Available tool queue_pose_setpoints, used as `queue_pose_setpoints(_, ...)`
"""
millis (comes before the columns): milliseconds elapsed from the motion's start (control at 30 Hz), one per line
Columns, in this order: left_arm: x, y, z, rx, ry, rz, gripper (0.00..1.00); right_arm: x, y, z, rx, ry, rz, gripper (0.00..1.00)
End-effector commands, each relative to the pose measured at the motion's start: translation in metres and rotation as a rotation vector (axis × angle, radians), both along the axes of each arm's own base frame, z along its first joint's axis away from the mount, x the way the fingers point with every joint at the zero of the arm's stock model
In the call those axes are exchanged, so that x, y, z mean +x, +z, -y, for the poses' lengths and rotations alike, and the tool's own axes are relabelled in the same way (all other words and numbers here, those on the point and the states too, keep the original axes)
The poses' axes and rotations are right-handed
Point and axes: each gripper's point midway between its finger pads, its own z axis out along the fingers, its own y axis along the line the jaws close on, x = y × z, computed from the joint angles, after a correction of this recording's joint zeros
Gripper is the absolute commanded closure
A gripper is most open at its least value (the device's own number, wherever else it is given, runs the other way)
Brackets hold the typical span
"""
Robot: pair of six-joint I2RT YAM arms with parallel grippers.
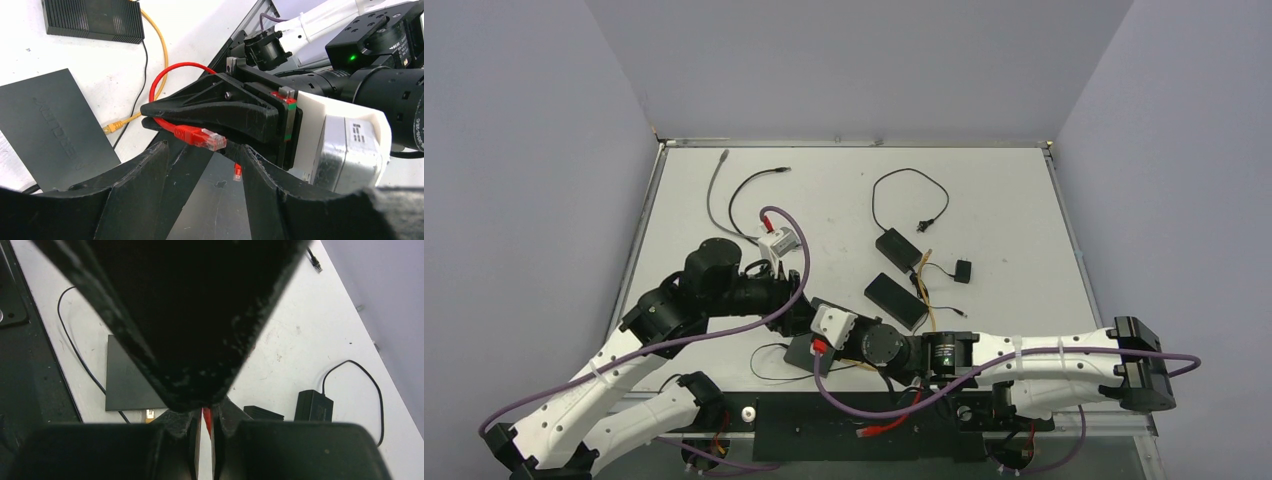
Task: Insert the plug into the switch port
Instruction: Adjust the connector.
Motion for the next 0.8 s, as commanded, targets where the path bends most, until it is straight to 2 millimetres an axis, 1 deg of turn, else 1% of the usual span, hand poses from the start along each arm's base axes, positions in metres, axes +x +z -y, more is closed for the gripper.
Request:
queue_pose_setpoints(0,0.006,0.017,0.006,-0.043,-0.007,0.055,0.48,-0.001,0.024,-0.016,0.089,0.017,-0.019,1.00)
queue_pose_setpoints(167,0.008,0.012,0.005,-0.025,0.001,0.053,0.48,-0.001,0.024,-0.018,0.091,0.020,-0.024,1.00)
queue_pose_setpoints(367,0.010,0.006,0.005,-0.007,0.002,0.050,0.56,0.001,0.023,-0.018,0.093,0.013,-0.028,1.00)
queue_pose_setpoints(533,0.012,0.000,0.005,0.012,0.005,0.049,0.67,0.000,0.022,-0.018,0.097,0.013,-0.032,1.00)
queue_pose_setpoints(700,0.013,-0.003,0.002,0.029,0.010,0.054,0.75,0.000,0.023,-0.016,0.099,0.012,-0.033,1.00)
queue_pose_setpoints(767,0.013,-0.005,0.001,0.038,0.015,0.056,0.81,0.000,0.022,-0.016,0.099,0.012,-0.034,1.00)
